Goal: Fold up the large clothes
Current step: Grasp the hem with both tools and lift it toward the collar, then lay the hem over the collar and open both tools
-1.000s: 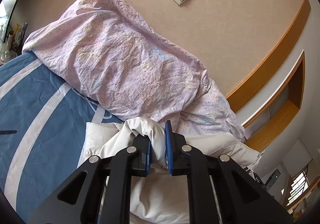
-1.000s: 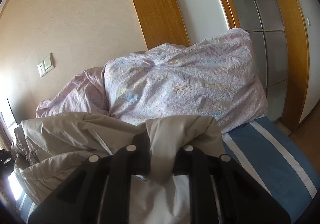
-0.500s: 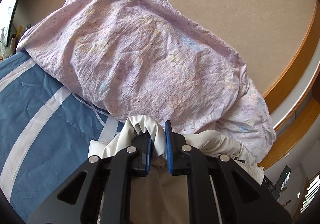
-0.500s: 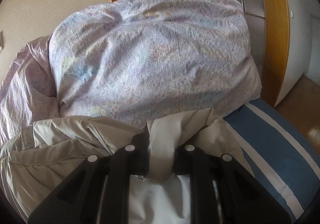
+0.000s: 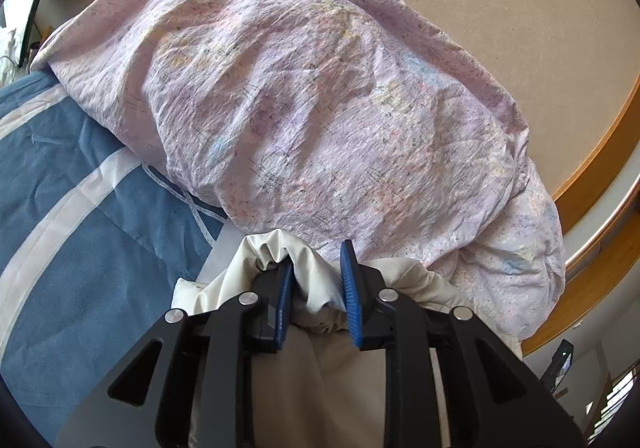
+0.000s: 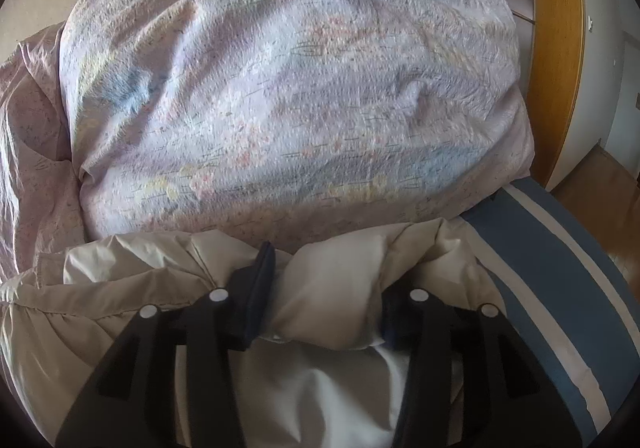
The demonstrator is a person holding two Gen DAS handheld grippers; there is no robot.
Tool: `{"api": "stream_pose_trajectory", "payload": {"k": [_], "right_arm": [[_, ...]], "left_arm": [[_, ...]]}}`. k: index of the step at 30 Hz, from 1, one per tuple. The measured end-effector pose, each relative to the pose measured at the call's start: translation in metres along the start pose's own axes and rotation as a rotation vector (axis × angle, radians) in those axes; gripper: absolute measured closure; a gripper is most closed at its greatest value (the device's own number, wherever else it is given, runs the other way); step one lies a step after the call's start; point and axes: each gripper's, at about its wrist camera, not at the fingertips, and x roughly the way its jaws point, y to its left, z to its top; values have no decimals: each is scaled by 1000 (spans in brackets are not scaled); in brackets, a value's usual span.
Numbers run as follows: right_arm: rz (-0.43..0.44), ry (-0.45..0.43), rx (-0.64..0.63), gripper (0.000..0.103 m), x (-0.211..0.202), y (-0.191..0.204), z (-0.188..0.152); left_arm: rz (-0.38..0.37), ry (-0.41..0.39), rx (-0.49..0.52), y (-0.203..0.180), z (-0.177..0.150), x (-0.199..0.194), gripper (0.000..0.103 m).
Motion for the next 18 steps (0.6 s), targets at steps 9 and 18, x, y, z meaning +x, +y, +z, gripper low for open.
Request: {"api": "stream_pose_trajectory", "payload": {"k": [9,18], "right_arm": [[103,-215,26,30,-84,-12,17],[219,-197,-364,30,-128,86,-53]], "left_arm": [[-21,-195,158,-49,13,-80,1],[88,-135,573,-132,-81,-63,1]]}}
